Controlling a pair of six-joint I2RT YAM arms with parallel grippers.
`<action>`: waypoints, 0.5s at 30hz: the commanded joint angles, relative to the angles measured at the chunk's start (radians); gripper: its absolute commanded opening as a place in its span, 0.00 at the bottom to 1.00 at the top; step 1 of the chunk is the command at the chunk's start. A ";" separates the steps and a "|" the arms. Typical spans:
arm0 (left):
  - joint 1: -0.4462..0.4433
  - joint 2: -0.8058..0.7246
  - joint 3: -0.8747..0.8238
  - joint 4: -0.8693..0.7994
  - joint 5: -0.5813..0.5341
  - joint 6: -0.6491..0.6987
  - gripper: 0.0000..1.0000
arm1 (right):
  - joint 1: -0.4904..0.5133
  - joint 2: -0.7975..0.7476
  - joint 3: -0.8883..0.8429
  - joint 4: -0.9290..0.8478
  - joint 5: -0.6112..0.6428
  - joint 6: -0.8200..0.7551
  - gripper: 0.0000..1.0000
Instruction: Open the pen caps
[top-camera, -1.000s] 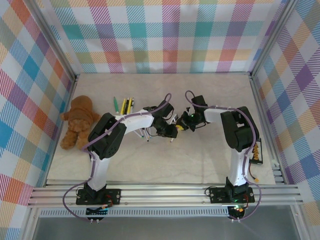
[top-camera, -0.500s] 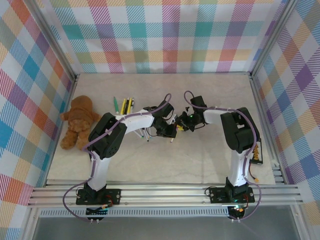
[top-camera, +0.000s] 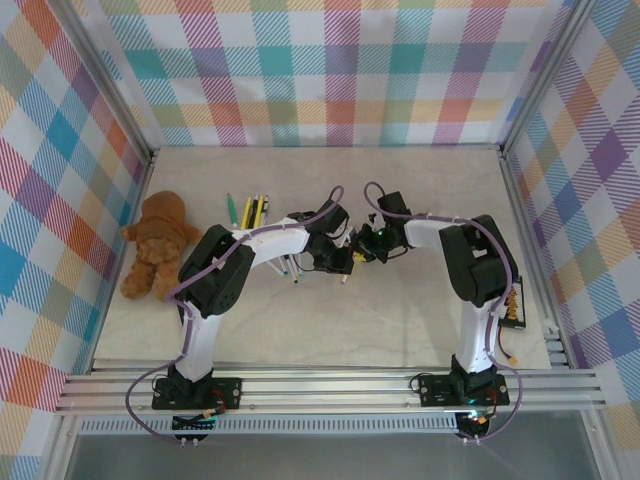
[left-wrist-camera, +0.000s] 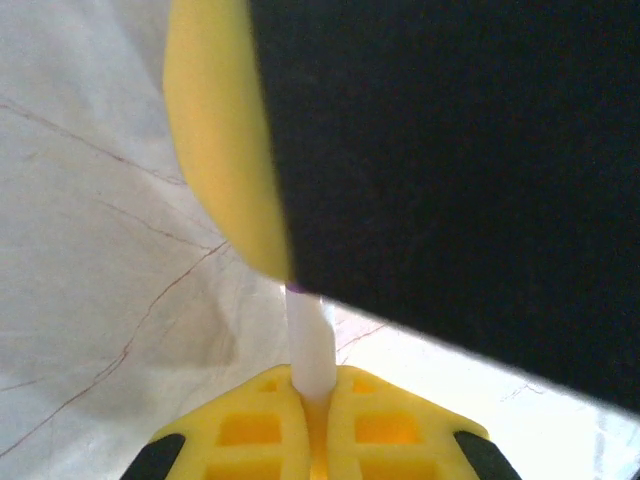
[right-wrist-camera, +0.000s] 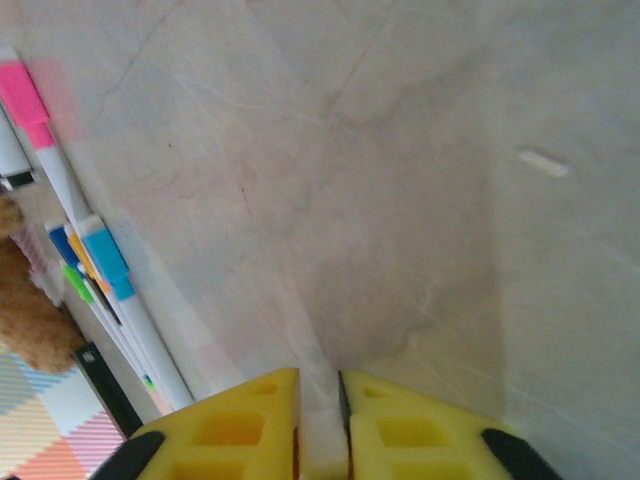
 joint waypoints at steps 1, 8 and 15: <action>-0.010 0.020 0.032 0.007 -0.005 0.015 0.00 | 0.042 0.021 0.016 0.001 -0.084 -0.007 0.02; -0.026 -0.078 -0.070 0.008 0.017 0.007 0.00 | 0.001 -0.041 0.046 -0.057 0.038 -0.002 0.00; -0.141 -0.299 -0.296 -0.010 0.064 -0.018 0.00 | -0.125 -0.044 0.216 -0.162 0.079 -0.019 0.00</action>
